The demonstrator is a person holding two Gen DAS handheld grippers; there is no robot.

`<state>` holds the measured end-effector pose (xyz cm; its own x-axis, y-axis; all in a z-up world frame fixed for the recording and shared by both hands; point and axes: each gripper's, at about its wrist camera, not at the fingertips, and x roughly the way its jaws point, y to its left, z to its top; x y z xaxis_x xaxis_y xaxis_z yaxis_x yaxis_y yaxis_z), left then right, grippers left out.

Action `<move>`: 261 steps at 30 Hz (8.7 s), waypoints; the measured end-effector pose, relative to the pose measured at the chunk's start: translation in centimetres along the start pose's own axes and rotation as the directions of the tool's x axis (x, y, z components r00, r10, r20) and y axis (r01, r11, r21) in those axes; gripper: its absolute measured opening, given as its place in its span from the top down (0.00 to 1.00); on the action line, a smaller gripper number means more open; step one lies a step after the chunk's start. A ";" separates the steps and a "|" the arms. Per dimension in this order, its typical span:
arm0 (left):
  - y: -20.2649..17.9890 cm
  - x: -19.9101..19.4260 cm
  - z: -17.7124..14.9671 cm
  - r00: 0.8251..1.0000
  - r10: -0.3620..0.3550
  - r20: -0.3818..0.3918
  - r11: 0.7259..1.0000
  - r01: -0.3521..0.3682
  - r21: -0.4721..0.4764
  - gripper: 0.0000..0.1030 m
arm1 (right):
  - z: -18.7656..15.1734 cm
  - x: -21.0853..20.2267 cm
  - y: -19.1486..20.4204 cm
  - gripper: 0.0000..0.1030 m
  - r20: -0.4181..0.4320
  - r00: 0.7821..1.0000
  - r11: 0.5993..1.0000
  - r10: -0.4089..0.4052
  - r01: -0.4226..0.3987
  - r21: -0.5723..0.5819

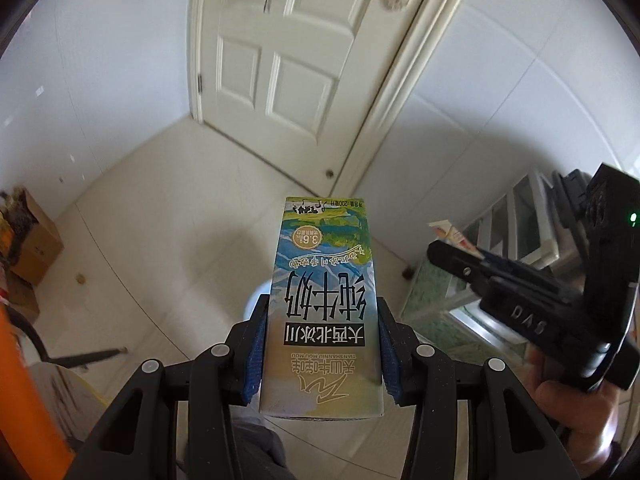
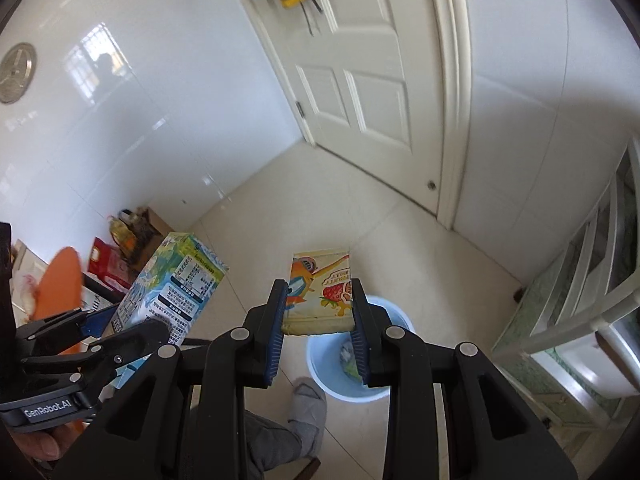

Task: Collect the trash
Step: 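Carry the milk carton and snack wrapper in both tools over the blue bucket, then open both tools to drop the carton and wrapper into the bucket, then move both open tools back to the trash on the table, then grasp the crumpled clear tissue with the left tool while the right tool grasps the brown lump, then carry the tissue and brown lump in both tools over the blue bucket, then open both tools to drop the tissue and lump into the bucket, then move both open tools back to the trash on the table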

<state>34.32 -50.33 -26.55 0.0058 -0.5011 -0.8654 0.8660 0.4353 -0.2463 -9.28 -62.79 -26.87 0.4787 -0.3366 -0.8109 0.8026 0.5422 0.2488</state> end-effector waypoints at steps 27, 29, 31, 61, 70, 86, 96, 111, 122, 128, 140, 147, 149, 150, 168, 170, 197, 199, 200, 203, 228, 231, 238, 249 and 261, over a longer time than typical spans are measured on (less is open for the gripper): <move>3.1 7.1 6.9 0.983 0.148 -0.108 0.986 -0.156 -0.067 0.12 | -1.0 8.1 -3.9 0.00 -0.134 0.990 0.982 -0.042 0.066 0.179; 2.9 5.6 6.2 0.984 0.165 -0.068 0.983 -0.170 -0.071 0.12 | -0.8 6.8 -3.1 0.00 -0.114 0.993 0.983 -0.037 0.057 0.172; 2.6 3.3 5.5 0.984 0.180 -0.017 0.981 -0.181 -0.072 0.12 | -0.6 5.3 -2.1 0.00 -0.091 0.995 0.986 -0.036 0.050 0.156; 7.0 -34.8 -25.9 0.694 0.552 0.461 0.820 -0.353 -0.450 0.05 | -4.4 -15.5 31.2 0.00 0.201 0.926 0.895 0.319 -0.224 -0.386; 5.9 -40.3 -36.3 0.564 0.695 0.445 0.700 -0.391 -0.598 0.02 | -9.0 -18.5 39.7 0.00 0.182 0.874 0.794 0.450 -0.299 -0.529; 6.1 -40.8 -45.5 0.539 0.770 0.340 0.586 -0.389 -0.710 0.01 | -13.8 -17.9 47.7 0.00 0.093 0.852 0.671 0.514 -0.333 -0.662; 16.3 -37.1 -38.5 0.618 0.750 0.235 0.580 -0.443 -0.684 0.01 | -14.0 -10.6 51.7 0.00 -0.019 0.899 0.662 0.439 -0.337 -0.670; 35.9 -28.1 -25.9 0.793 0.602 0.097 0.689 -0.454 -0.564 0.62 | -14.4 -0.4 56.7 0.00 -0.156 0.927 0.688 0.341 -0.360 -0.630; 39.4 -31.6 -24.5 0.731 0.650 0.210 0.645 -0.383 -0.662 0.80 | -17.6 2.4 60.8 0.15 -0.254 0.909 0.647 0.329 -0.414 -0.641; 39.8 -32.8 -24.8 0.706 0.672 0.223 0.607 -0.353 -0.712 0.80 | -20.0 3.5 63.1 0.40 -0.282 0.905 0.626 0.318 -0.424 -0.654; 40.9 -30.8 -24.6 0.744 0.632 0.217 0.609 -0.303 -0.733 0.80 | -22.0 4.5 62.7 0.84 -0.243 0.921 0.609 0.303 -0.384 -0.694; 39.9 -31.2 -25.5 0.745 0.623 0.237 0.627 -0.295 -0.721 0.80 | -21.2 2.6 59.2 0.86 -0.246 0.906 0.611 0.345 -0.416 -0.674; 39.0 -31.3 -26.9 0.749 0.616 0.246 0.639 -0.292 -0.712 0.80 | -21.0 2.2 58.5 0.86 -0.246 0.908 0.615 0.338 -0.411 -0.673; 38.8 -31.3 -27.2 0.752 0.611 0.247 0.643 -0.288 -0.710 0.80 | -21.1 2.4 58.4 0.86 -0.266 0.909 0.607 0.322 -0.414 -0.679; 25.4 -32.2 -34.7 0.720 0.654 0.232 0.615 -0.328 -0.717 0.80 | -22.3 4.1 60.3 0.75 -0.308 0.884 0.548 0.351 -0.460 -0.699; 25.1 -32.0 -34.5 0.720 0.654 0.232 0.618 -0.331 -0.713 0.80 | -22.1 3.9 59.6 0.75 -0.306 0.884 0.542 0.353 -0.460 -0.703; 7.6 -28.6 -21.1 0.760 0.477 0.441 0.868 -0.329 -0.372 0.80 | -9.0 -11.6 34.4 0.75 0.035 0.874 0.754 0.484 -0.397 -0.524; 5.7 -27.8 -19.2 0.773 0.441 0.456 0.890 -0.314 -0.329 0.80 | -7.8 -12.4 31.8 0.75 0.074 0.881 0.783 0.466 -0.372 -0.498; 4.5 -27.2 -18.3 0.782 0.418 0.463 0.904 -0.305 -0.300 0.80 | -7.2 -12.8 30.4 0.75 0.095 0.886 0.800 0.455 -0.359 -0.482; 2.2 -25.7 -16.1 0.809 0.350 0.472 0.934 -0.266 -0.236 0.80 | -5.6 -13.5 26.2 0.75 0.151 0.902 0.849 0.405 -0.309 -0.429; -0.7 1.7 -0.3 0.999 -0.012 -0.039 0.999 0.011 -0.033 0.80 | -1.2 1.0 -0.3 0.75 -0.016 0.998 0.998 0.059 -0.059 0.002; 0.5 5.0 2.6 0.994 -0.032 -0.100 0.998 0.026 -0.060 0.78 | -1.1 3.3 -1.3 0.75 -0.059 0.996 0.998 0.065 -0.064 0.023; 3.0 11.1 9.6 0.981 0.004 -0.196 0.996 -0.021 -0.084 0.32 | -0.9 7.5 -3.4 0.66 -0.142 0.988 0.993 0.063 -0.047 0.110; 0.6 7.3 7.5 0.981 0.158 -0.116 0.984 -0.166 -0.066 0.17 | -1.3 5.2 -3.5 0.00 -0.088 0.996 0.987 0.006 0.008 0.161; -0.9 -7.1 1.2 0.965 0.207 0.163 0.976 -0.194 -0.094 0.08 | -0.5 -2.0 2.5 0.00 0.034 0.999 0.995 0.034 -0.037 0.094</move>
<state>34.09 -48.05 -19.66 0.2666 -0.5148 -0.8148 0.7975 0.5925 -0.1134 -8.41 -60.33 -24.86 0.5177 -0.3436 -0.7835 0.8141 0.4795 0.3277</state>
